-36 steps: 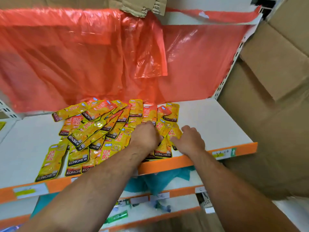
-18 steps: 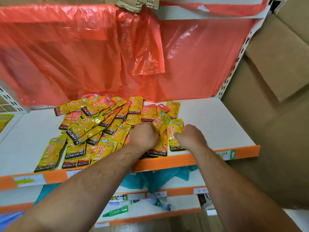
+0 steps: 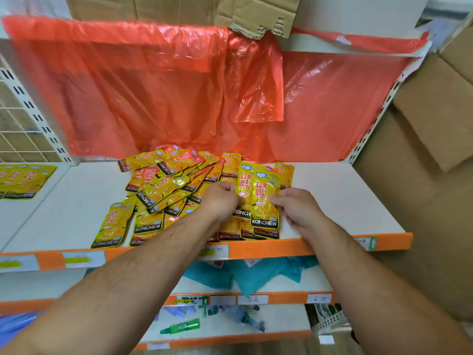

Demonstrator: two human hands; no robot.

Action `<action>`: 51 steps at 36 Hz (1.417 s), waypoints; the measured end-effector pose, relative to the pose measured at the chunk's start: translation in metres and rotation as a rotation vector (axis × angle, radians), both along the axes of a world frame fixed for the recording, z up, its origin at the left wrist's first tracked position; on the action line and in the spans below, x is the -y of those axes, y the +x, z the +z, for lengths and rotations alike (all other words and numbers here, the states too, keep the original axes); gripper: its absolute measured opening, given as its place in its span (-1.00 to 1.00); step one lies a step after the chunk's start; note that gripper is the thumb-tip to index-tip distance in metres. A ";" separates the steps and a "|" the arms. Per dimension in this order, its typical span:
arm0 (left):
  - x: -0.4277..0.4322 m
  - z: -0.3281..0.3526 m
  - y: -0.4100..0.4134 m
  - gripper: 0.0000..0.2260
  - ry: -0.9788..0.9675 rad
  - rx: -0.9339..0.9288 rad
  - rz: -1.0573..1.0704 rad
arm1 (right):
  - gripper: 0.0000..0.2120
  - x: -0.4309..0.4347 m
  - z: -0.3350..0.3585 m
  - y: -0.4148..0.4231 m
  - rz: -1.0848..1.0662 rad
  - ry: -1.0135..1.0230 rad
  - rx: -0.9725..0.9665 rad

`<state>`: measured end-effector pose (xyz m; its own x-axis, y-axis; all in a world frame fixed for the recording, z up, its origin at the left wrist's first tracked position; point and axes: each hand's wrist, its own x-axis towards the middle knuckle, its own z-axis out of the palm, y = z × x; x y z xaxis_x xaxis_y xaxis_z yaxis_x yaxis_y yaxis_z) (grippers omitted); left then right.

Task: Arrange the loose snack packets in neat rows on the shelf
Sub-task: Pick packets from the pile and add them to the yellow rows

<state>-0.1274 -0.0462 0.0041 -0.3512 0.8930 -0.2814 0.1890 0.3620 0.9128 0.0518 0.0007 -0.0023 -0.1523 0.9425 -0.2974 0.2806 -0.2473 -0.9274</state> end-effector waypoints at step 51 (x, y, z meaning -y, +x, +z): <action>0.127 -0.016 -0.464 -0.78 -0.068 -0.262 0.463 | -0.83 0.054 -0.027 -0.486 0.400 0.062 0.060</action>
<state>-0.5919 -0.1730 -0.0122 -0.7701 0.6109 -0.1835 0.2137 0.5182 0.8281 -0.4344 -0.0534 -0.0291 -0.4944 0.8290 -0.2612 0.3971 -0.0519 -0.9163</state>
